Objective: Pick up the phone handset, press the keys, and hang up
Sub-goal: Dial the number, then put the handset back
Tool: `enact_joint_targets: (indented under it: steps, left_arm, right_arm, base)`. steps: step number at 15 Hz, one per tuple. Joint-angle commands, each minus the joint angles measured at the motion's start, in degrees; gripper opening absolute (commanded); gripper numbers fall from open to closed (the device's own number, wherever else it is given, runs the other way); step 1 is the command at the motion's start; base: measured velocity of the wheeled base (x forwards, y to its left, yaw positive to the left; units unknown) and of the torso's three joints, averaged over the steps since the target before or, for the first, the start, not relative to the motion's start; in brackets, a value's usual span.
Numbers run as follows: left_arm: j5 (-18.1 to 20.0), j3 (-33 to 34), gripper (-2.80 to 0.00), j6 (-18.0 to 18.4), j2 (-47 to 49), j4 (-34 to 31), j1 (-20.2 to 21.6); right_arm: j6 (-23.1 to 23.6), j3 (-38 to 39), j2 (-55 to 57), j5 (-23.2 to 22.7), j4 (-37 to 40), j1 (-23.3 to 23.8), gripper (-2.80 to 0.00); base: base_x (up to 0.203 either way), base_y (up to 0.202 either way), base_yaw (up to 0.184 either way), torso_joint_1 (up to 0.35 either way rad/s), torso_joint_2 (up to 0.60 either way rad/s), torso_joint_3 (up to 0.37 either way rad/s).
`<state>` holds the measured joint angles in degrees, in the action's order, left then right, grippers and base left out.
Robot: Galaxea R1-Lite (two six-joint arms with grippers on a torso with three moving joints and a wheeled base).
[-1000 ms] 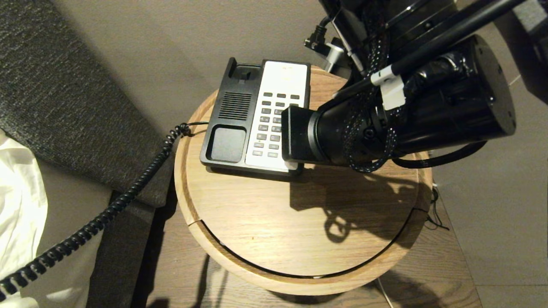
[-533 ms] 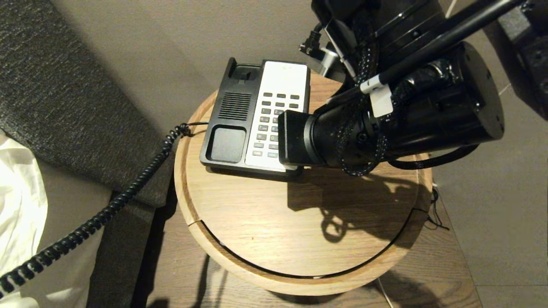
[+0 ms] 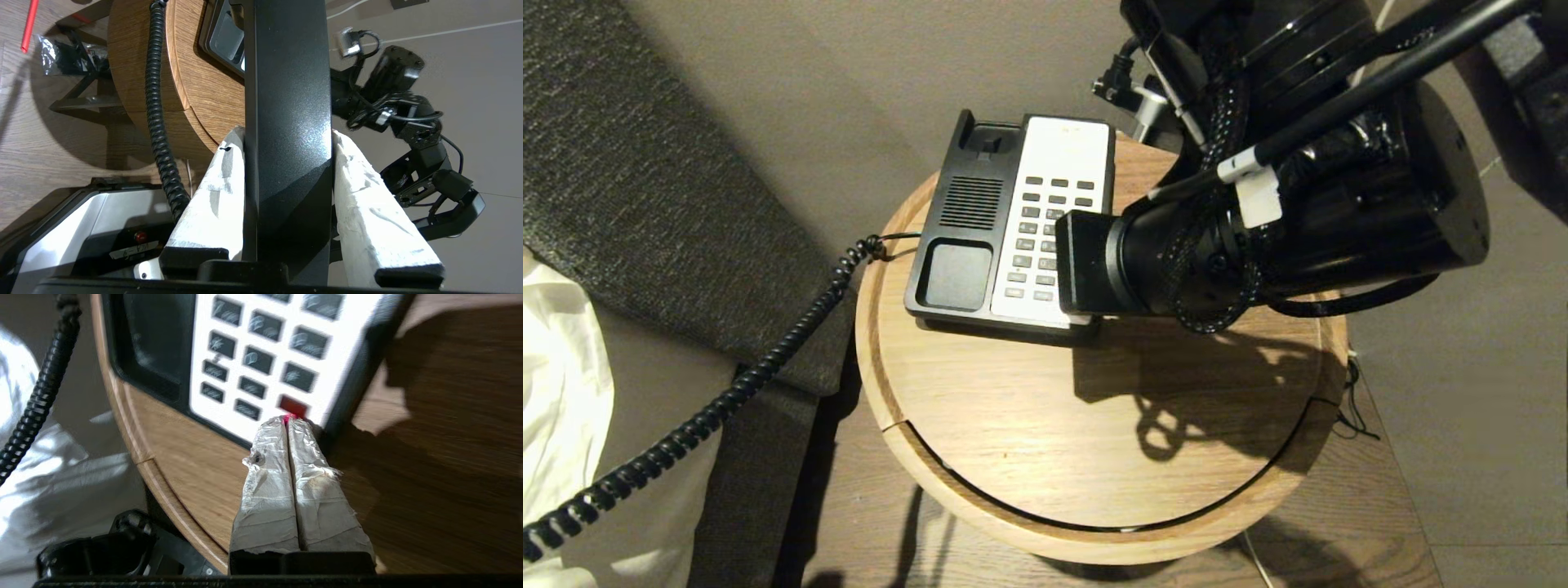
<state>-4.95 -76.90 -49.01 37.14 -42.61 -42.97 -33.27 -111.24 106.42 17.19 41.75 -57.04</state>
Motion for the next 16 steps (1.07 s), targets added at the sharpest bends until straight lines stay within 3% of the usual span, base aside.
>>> enact_joint_targets:
  steps: [1, 6, 10, 13, 16]
  left_arm:
    - [0.03, -0.27, -2.80, -0.21, 0.12, -0.20, -0.01]
    - [0.64, -0.61, -2.80, 0.48, 2.19, -0.04, 0.08]
    - [1.23, -2.27, -2.80, 10.45, 10.30, 0.06, -0.01]
    - [0.83, -4.62, -2.80, 22.33, 18.20, 0.45, -0.08]
    - [-2.10, -8.66, -2.80, 28.14, 27.17, 2.76, -0.15]
  right_arm:
    - [-0.19, -0.03, -3.44, -0.04, 0.51, -0.98, -2.80]
    - [-0.65, 0.31, -8.30, 0.10, 2.81, -1.05, -2.80]
    - [-2.66, 0.64, -16.23, 2.81, 6.78, -1.01, -2.80]
    - [-3.16, 0.82, -24.17, 4.52, 13.35, -0.97, -2.80]
    - [-3.18, 0.89, -31.50, 7.50, 18.45, -0.96, -2.80]
  base:
    - [0.000, 0.000, 0.000, 0.000, 0.00, 0.000]
    - [0.000, 0.000, 0.000, 0.000, 0.00, 0.000]
    - [0.000, 0.000, 0.000, 0.000, 0.00, 0.000]
    - [0.000, 0.000, 0.000, 0.000, 0.00, 0.000]
    - [0.000, 0.000, 0.000, 0.000, 0.00, 0.000]
